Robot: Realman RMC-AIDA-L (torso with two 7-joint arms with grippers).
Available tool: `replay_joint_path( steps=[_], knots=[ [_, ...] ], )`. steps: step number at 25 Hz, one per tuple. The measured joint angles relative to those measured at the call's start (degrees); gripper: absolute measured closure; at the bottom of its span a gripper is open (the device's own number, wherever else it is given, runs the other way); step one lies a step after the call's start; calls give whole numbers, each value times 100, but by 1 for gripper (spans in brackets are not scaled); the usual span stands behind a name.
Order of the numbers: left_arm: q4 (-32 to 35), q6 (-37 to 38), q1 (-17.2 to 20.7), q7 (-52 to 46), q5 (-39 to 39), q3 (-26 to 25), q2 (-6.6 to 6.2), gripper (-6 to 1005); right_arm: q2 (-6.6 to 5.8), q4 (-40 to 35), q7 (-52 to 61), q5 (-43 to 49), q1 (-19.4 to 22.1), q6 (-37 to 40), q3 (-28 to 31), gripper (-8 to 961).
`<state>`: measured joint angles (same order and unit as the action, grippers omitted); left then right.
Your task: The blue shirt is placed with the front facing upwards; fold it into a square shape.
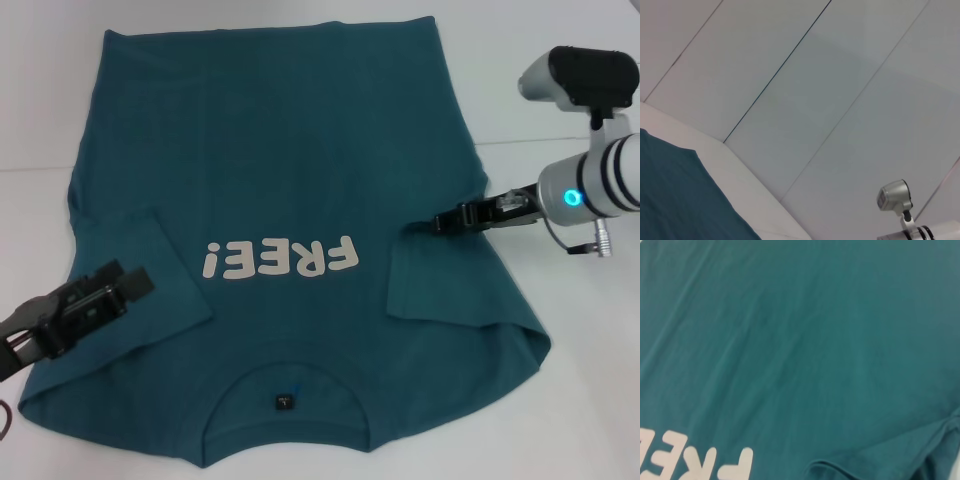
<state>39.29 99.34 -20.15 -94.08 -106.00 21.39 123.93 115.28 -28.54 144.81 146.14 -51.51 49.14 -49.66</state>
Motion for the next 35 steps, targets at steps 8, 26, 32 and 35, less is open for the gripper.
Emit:
replay_joint_path(
  steps=[8,26,32,35],
  knots=[
    [-39,-12,3,30,0,-4,0,111,128,562,12,-16,-229,-1164,38,271],
    [-73,-5,1,11,53,-3,0,111,-345,-275,163,-648,237,584,-42,278],
    [-95,-14,-50,20,62,-3,0,112,-298,-340,512,21,204,453,-3,279],
    [-104,-33,-62,27,62,4,0,113,-218,-261,509,-16,167,288,-24,279]
  ],
)
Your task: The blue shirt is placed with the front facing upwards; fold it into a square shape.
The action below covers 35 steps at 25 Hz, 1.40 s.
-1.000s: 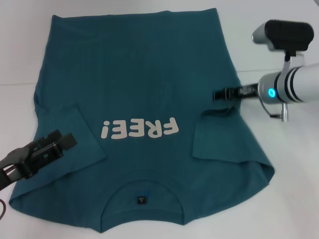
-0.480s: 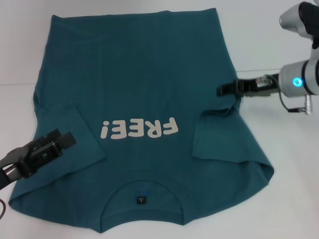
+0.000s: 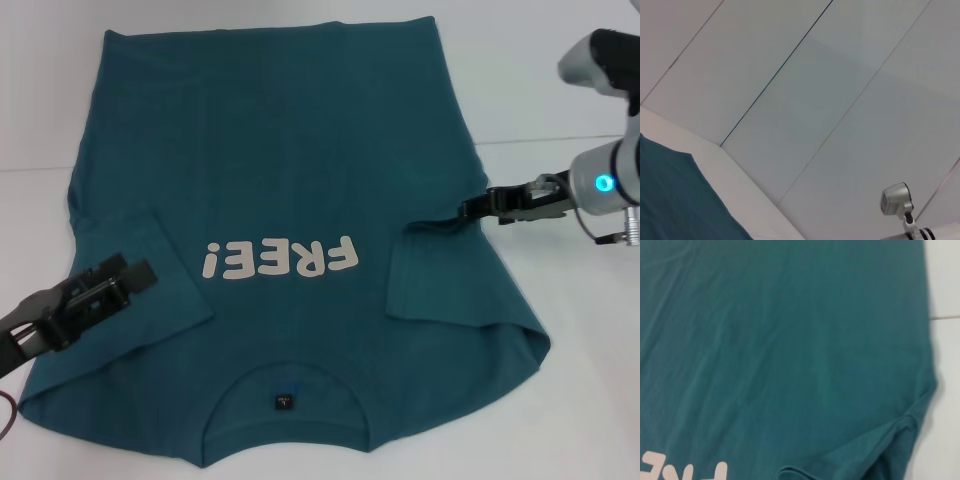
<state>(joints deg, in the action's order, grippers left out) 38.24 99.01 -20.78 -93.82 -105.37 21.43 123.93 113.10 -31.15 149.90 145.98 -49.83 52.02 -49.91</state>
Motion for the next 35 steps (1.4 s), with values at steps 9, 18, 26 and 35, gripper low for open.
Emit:
replay_joint_path(
  steps=[9,18,26,35],
  knots=[
    [-56,-23,-5,2,0,-6,0,114,196,232,304,1014,-375,-406,-32,280],
    [-56,-23,19,4,0,-7,0,115,359,168,325,2165,-732,-442,-155,281],
    [-54,-30,36,4,0,-7,0,116,351,56,332,2188,-699,-421,-473,281],
    [-85,-79,30,4,0,-5,0,117,271,-416,295,2186,-494,279,-434,282]
  ],
)
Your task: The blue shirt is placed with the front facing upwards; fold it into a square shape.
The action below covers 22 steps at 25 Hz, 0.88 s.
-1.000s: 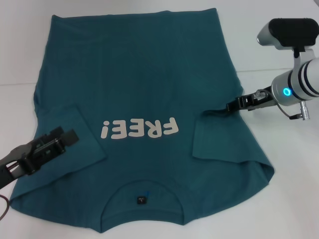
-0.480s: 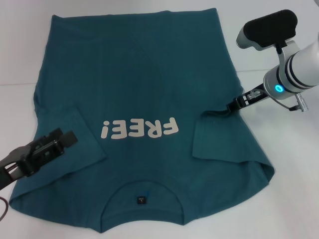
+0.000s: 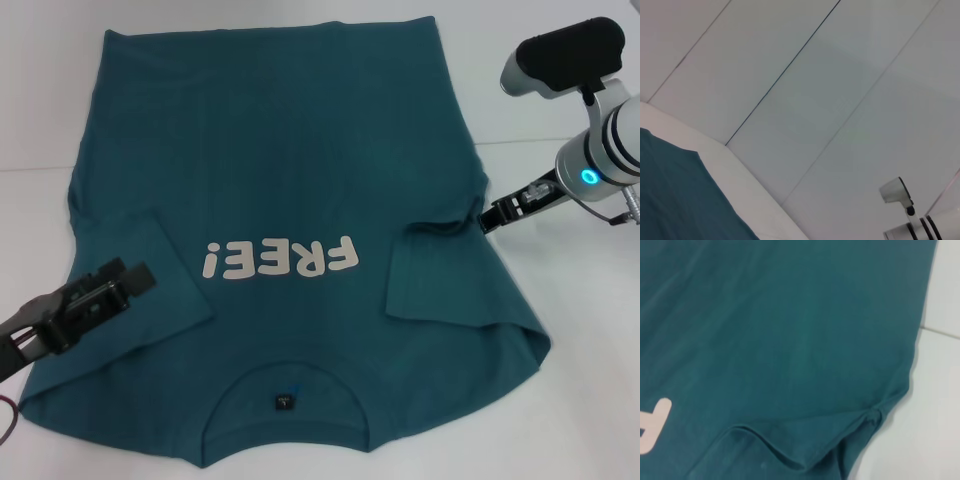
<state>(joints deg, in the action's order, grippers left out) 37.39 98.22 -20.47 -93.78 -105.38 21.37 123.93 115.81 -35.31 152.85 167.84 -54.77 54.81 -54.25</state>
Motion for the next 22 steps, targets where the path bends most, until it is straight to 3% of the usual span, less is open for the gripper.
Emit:
replay_joint_path(
  steps=[7,22],
  knots=[
    [-57,-50,-33,8,0,16,0,117,70,177,7,2,-10,-267,-165,283],
    [-119,-102,-49,9,0,-2,0,119,92,900,182,13,-182,-1342,-359,283]
  ],
)
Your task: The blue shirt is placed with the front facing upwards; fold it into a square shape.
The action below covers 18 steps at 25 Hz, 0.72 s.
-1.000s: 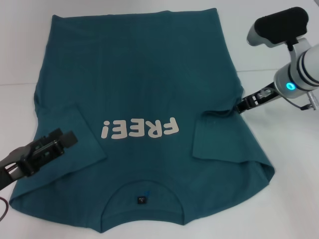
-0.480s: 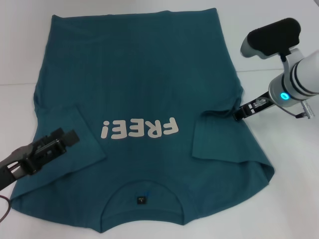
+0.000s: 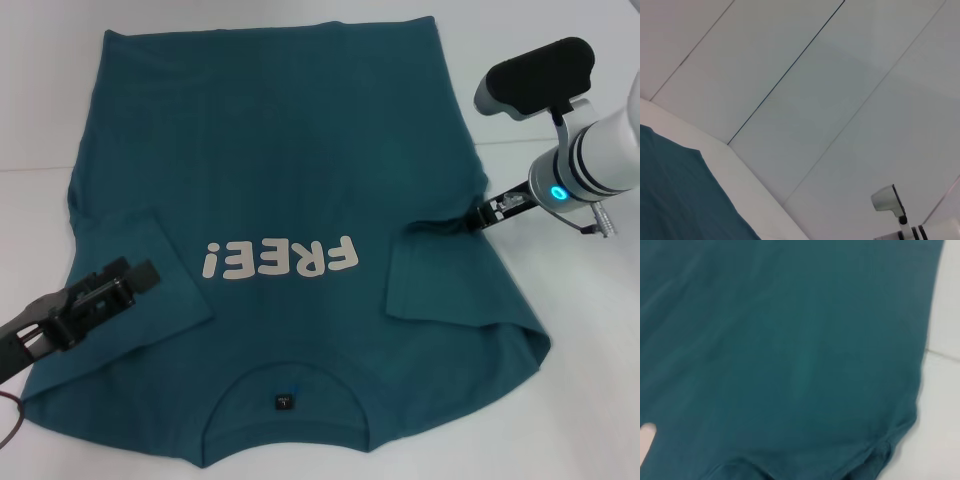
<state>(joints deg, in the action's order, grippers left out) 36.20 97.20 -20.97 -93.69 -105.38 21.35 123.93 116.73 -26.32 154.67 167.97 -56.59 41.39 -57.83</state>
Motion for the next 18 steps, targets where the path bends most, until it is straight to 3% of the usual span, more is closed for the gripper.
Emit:
replay_joint_path(
  steps=[5,10,15,18],
  knots=[
    [0,7,7,0,28,0,0,120,29,117,332,-248,-28,-1039,121,285],
    [0,37,36,0,104,0,0,120,-6,-11,335,-942,-4,-1367,162,287],
    [1,49,25,-19,106,1,-1,121,-92,-582,306,-1136,283,-578,170,288],
    [20,56,13,-117,85,0,-14,121,-34,-1547,65,-1642,808,350,212,288]
  ],
)
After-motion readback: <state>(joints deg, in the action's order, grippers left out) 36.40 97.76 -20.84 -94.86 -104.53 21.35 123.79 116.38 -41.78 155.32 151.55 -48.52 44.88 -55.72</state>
